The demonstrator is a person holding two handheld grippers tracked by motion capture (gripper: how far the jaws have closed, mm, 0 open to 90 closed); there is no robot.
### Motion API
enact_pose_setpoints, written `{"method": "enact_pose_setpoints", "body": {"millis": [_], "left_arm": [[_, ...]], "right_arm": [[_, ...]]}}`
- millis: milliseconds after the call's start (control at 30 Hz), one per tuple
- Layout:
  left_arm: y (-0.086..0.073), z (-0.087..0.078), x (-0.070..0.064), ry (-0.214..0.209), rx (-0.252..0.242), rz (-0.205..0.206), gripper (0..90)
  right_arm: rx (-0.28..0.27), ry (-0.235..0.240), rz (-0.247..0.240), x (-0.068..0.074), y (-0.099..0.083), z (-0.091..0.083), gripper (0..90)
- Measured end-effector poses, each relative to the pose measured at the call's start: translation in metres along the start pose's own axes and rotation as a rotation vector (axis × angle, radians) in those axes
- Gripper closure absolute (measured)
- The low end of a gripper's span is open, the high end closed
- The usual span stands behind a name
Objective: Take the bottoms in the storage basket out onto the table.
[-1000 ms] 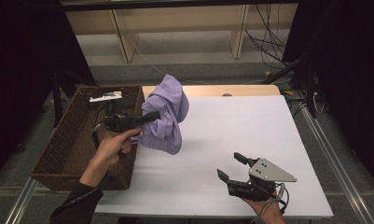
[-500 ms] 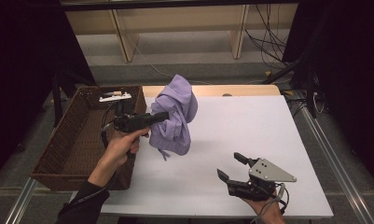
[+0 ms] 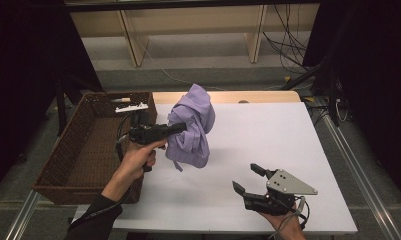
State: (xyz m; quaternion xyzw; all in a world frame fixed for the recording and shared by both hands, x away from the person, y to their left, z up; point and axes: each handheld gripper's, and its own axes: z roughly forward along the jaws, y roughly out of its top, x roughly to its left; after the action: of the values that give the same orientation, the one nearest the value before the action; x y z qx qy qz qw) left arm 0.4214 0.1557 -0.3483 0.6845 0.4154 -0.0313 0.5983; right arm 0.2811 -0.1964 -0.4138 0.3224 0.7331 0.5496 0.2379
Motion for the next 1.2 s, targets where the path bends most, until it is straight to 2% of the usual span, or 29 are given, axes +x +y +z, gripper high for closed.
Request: {"method": "enact_pose_setpoints", "body": {"millis": [667,1200], "left_arm": [[-0.017,0.025,0.003,0.028,0.047,-0.01,72.7],[-0.027,0.035,0.009,0.058,0.062,-0.029,72.4]], "right_arm": [[0.001,-0.001,-0.001,0.0,0.0,-0.001,24.8],[-0.001,-0.001,-0.001,0.0,0.0,-0.001,24.8]]}}
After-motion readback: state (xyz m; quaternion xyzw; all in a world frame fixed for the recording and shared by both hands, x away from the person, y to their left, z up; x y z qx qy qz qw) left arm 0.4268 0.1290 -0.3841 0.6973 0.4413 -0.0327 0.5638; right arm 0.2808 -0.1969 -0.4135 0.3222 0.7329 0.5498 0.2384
